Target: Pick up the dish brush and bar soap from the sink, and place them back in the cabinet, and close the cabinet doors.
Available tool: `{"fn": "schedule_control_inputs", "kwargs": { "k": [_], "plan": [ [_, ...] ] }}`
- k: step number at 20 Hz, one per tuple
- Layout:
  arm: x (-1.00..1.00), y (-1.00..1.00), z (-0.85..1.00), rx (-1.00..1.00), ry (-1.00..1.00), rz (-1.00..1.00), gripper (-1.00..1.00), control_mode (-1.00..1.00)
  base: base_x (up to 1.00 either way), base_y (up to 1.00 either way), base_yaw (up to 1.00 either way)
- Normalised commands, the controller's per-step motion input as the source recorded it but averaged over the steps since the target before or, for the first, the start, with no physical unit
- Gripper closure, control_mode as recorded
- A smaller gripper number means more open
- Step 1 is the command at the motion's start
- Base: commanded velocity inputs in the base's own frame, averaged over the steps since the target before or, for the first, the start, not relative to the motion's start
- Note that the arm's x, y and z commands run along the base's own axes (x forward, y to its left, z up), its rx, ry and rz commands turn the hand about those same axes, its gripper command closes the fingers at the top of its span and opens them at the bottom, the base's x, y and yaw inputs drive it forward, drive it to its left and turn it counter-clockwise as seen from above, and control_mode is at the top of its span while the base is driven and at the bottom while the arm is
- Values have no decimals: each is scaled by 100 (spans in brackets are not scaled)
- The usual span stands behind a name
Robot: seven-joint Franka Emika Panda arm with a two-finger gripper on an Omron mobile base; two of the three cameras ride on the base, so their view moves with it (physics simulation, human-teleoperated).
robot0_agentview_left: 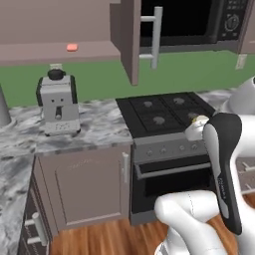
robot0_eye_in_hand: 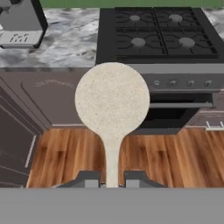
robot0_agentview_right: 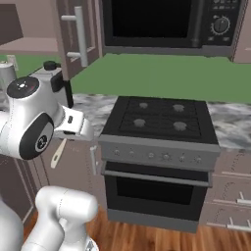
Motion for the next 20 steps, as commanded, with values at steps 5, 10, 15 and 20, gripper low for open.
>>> {"fn": "schedule_control_inputs", "kwargs": {
  "k": [5, 10, 15, 20],
  "plan": [
    [0, 0, 0, 0, 0, 0, 100, 100, 38, 63, 7],
    [0, 0, 0, 0, 0, 0, 100, 100, 16, 78, 9],
    [0, 0, 0, 0, 0, 0, 100, 100, 2, 94, 3],
    [0, 0, 0, 0, 0, 0, 100, 100, 19, 92, 26]
  ]
}}
